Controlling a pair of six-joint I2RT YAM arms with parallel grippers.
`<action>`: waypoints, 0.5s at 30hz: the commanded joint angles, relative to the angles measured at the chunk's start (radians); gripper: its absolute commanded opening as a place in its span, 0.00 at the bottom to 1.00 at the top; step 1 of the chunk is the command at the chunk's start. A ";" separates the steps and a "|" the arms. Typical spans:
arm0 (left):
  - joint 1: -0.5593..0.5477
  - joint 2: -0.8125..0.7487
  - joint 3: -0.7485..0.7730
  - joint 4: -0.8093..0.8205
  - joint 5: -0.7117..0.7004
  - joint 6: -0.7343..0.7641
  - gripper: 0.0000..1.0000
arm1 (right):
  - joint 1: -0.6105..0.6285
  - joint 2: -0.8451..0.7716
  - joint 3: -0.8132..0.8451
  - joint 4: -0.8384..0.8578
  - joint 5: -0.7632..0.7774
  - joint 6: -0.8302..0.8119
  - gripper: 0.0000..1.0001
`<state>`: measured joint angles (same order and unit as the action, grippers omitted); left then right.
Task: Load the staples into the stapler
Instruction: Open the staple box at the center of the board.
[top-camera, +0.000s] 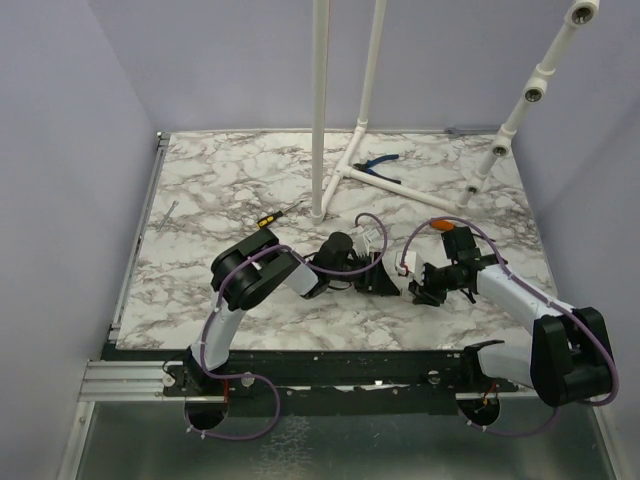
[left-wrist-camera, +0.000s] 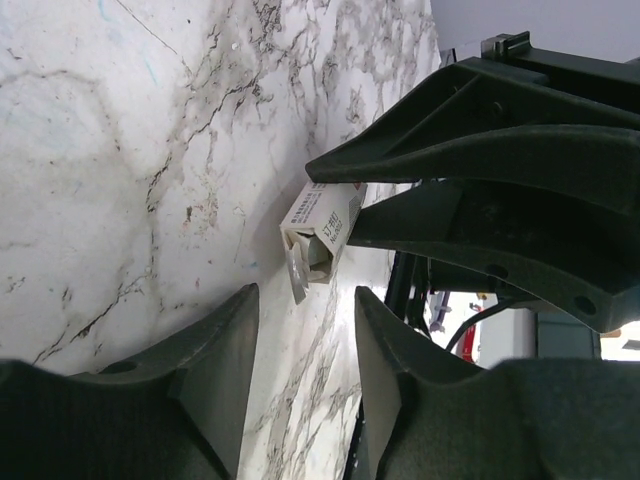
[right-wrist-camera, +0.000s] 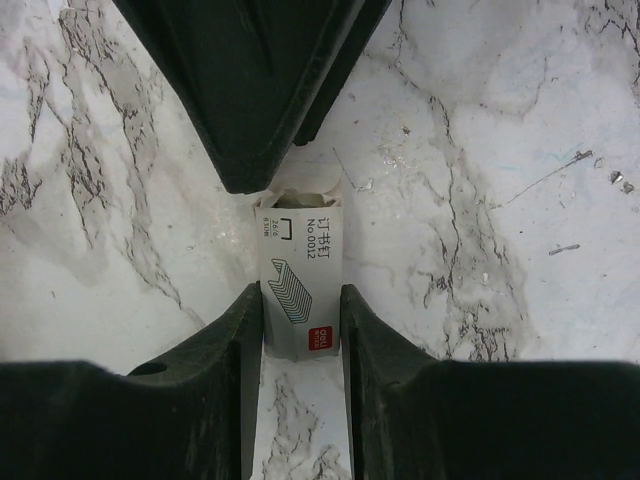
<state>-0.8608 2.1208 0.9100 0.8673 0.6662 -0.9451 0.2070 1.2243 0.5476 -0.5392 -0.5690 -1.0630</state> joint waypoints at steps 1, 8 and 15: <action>-0.009 0.042 0.016 0.055 -0.010 -0.015 0.42 | -0.006 -0.013 -0.014 0.006 -0.039 -0.019 0.27; -0.012 0.080 0.028 0.092 -0.010 -0.043 0.33 | -0.006 -0.008 -0.015 0.003 -0.041 -0.023 0.27; -0.014 0.105 0.051 0.117 -0.011 -0.068 0.23 | -0.007 0.000 -0.011 -0.003 -0.042 -0.023 0.27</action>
<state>-0.8661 2.1929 0.9379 0.9459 0.6651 -0.9962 0.2070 1.2228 0.5457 -0.5400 -0.5804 -1.0740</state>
